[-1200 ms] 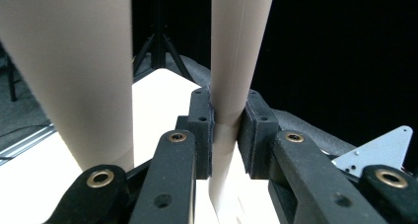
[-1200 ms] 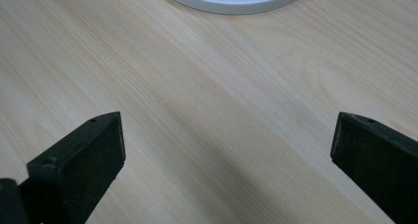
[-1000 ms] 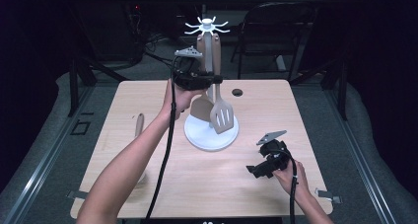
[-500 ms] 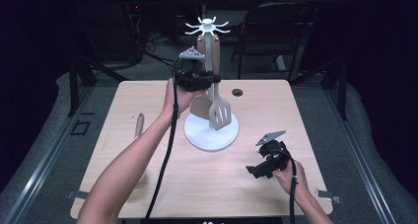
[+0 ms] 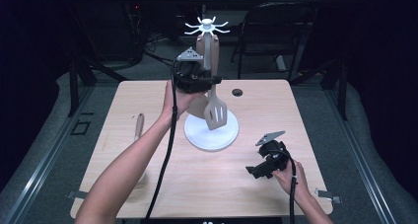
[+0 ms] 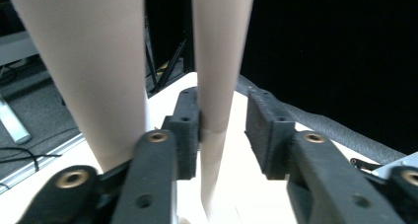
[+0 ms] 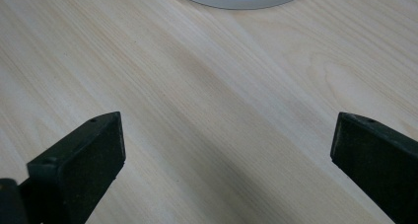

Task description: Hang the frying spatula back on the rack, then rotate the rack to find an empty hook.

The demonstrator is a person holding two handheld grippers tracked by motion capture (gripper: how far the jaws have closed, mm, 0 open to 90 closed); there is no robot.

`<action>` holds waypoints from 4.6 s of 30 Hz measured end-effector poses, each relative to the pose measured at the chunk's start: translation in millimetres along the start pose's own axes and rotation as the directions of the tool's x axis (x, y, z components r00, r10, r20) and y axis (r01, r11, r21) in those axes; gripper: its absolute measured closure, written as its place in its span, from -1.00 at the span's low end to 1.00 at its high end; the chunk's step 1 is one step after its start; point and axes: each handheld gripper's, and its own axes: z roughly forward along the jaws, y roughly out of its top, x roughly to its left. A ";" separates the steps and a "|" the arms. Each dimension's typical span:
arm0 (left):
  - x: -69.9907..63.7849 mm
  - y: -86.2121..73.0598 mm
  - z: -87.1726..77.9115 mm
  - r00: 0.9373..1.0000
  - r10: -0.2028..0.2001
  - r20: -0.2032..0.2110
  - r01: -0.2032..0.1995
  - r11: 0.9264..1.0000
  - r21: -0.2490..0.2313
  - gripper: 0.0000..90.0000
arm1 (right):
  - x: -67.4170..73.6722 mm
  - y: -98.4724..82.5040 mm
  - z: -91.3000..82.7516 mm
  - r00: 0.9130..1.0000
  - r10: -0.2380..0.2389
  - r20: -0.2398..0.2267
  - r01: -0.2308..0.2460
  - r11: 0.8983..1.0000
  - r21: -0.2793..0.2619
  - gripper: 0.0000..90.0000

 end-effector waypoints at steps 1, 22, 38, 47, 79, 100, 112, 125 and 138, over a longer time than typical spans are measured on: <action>-1.2 0.0 -0.7 1.000 -0.002 -0.004 0.002 1.000 0.000 0.28 | 0.0 0.0 0.0 1.000 0.000 0.000 0.000 1.000 -0.001 -1.00; -3.0 -19.5 -27.4 0.994 0.034 0.102 -0.038 0.999 0.031 -0.50 | 1.2 0.8 1.8 1.000 0.010 -0.009 -0.010 1.000 -0.002 -1.00; 33.0 -39.5 -49.3 0.999 -0.031 0.021 0.031 0.999 0.016 -0.69 | -1.3 0.0 4.4 1.000 0.005 0.007 -0.005 0.999 0.034 -1.00; 49.4 -30.8 -57.3 0.998 -0.050 -0.028 0.050 0.999 -0.013 -0.66 | 0.0 -1.5 2.7 1.000 0.002 0.011 -0.003 1.000 0.024 -1.00; 49.2 24.0 -81.6 0.997 0.009 -0.079 -0.027 0.971 -0.237 1.00 | -0.1 -0.4 4.6 1.000 -0.013 0.013 0.013 0.998 0.059 -0.98; 44.7 40.9 -80.7 0.997 0.045 -0.068 -0.061 0.964 -0.258 1.00 | 0.7 -0.5 6.5 1.000 -0.005 0.003 0.004 0.998 0.056 -0.98; 42.5 47.2 -81.2 0.995 0.036 -0.090 -0.059 0.962 -0.266 1.00 | 0.8 0.0 6.0 1.000 -0.015 0.011 0.014 0.998 0.067 -0.98; 50.1 48.9 -76.5 0.991 0.012 -0.133 -0.048 0.961 -0.271 1.00 | 0.7 -0.3 6.7 1.000 -0.022 0.015 0.021 0.997 0.071 -0.98; 51.3 48.7 -78.0 0.988 0.013 -0.155 -0.055 0.962 -0.268 1.00 | 0.5 -0.9 7.5 1.000 -0.020 0.010 0.020 0.997 0.074 -0.98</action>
